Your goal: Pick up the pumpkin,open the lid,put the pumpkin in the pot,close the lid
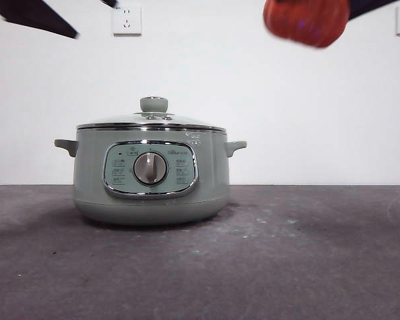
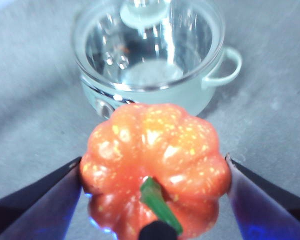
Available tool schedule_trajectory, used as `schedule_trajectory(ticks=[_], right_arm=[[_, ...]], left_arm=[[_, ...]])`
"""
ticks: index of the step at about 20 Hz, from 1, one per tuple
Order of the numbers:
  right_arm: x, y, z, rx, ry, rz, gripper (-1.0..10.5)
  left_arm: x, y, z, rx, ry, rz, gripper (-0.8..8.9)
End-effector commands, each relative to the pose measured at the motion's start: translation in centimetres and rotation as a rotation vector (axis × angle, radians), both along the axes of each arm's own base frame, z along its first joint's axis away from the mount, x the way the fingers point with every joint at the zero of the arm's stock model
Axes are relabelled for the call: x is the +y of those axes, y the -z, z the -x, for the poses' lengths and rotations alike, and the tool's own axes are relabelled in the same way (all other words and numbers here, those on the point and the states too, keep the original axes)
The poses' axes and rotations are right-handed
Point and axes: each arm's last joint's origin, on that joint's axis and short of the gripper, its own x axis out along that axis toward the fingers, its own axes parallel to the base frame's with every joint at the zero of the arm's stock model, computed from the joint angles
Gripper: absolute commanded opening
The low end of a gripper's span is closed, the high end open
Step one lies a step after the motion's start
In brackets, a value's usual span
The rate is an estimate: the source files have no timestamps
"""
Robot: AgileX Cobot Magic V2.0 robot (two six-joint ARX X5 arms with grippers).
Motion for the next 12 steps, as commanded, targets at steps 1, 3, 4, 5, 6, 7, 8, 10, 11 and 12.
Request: schedule_trajectory(ticks=[1,3,4,5,6,7,8,10,11,12], right_arm=[[-0.6,-0.7,1.1,-0.012,0.016,-0.033,-0.1],[-1.0,-1.2,1.8,-0.027,0.015,-0.041,-0.1],[-1.2,-1.3,2.1,-0.032,0.017,-0.047,-0.1],[-1.3,-1.5,2.3,-0.036,0.019,-0.054,-0.1],[-1.4,-1.6,2.5,-0.042,0.018,-0.057,-0.1],[-1.5,-1.6,2.6,-0.046,0.018,-0.059,-0.1],[-1.5,-1.7,2.6,-0.046,0.019,-0.060,-0.1],[-1.5,-1.6,2.7,-0.041,0.019,-0.056,-0.1],[-1.5,-1.6,2.7,-0.038,0.019,-0.054,-0.1],[-1.5,-1.6,2.7,-0.037,0.019,-0.054,-0.1]], left_arm=[[-1.7,0.5,-3.0,-0.010,0.012,-0.041,7.81],[-3.0,1.2,-5.6,-0.004,0.025,-0.067,7.81],[-3.7,1.6,-6.7,0.001,0.030,-0.075,7.81],[-4.5,2.1,-7.7,0.006,0.029,-0.088,7.81],[-5.1,2.6,-8.5,0.013,0.031,-0.099,7.81],[-5.7,3.2,-9.3,0.018,0.032,-0.110,7.81],[-6.1,3.9,-9.9,0.021,0.040,-0.116,7.81],[-6.8,5.3,-10.8,0.037,0.044,-0.125,7.81],[-7.0,5.9,-11.1,0.049,0.036,-0.139,7.81],[-7.2,6.4,-11.2,0.055,0.037,-0.155,7.81]])
